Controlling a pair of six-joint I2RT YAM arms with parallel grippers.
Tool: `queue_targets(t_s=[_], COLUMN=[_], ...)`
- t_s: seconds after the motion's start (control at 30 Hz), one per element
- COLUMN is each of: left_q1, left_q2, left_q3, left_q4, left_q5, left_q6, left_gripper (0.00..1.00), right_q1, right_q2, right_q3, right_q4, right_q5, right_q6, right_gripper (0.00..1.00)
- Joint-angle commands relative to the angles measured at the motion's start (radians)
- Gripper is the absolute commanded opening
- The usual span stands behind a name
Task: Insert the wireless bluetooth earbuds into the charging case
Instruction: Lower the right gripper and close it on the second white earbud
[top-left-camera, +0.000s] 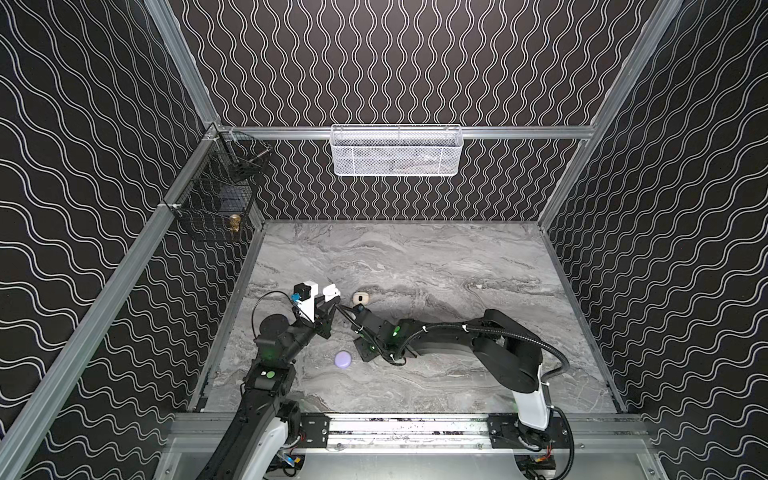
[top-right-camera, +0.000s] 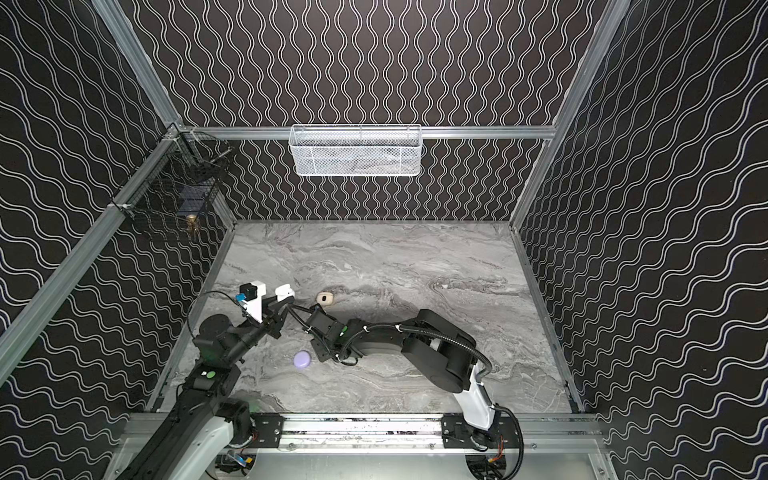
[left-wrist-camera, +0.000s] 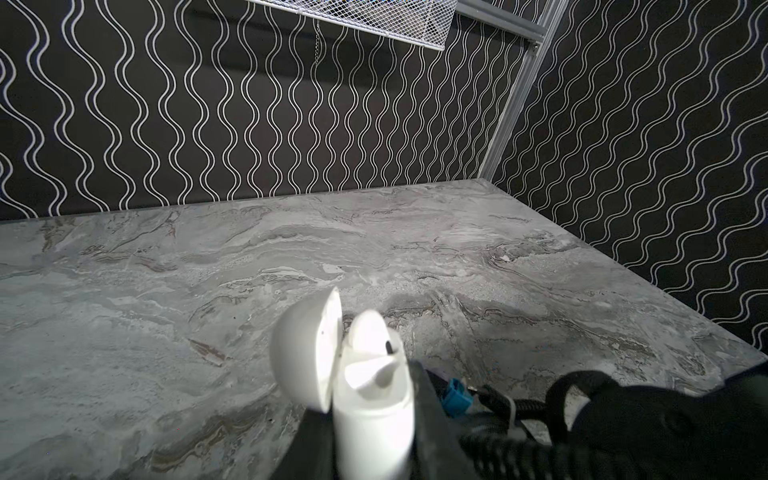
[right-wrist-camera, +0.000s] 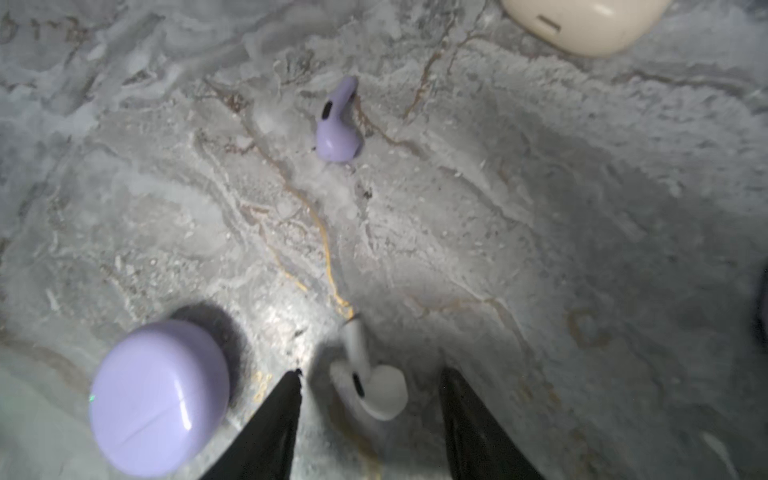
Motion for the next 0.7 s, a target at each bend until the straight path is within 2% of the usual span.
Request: queue_targets(t_s=[0.0,0.3,0.67], left_q1=[0.001,0.001,0.000], left_q2=[-0.007,-0.034,-0.048], left_q3=[-0.001,-0.002,-0.005], left_q4=[0.011,-0.006,-0.012], left_q5=[-0.020,-0.029,-0.045], left_q6=[0.000,0.000,-0.004], left_gripper=[0.00,0.00,0.00], right_q1=[0.009,0.043,0.043], right_q2=[0.006,-0.035,0.028], right_q3=[0.000,-0.013,0.079], right_q4=[-0.081,-0.077,-0.169], right_q5=[0.003,0.030,0.138], right_q6=[0.006,0.039,0.114], right_gripper=[0.54,0.48,0.49])
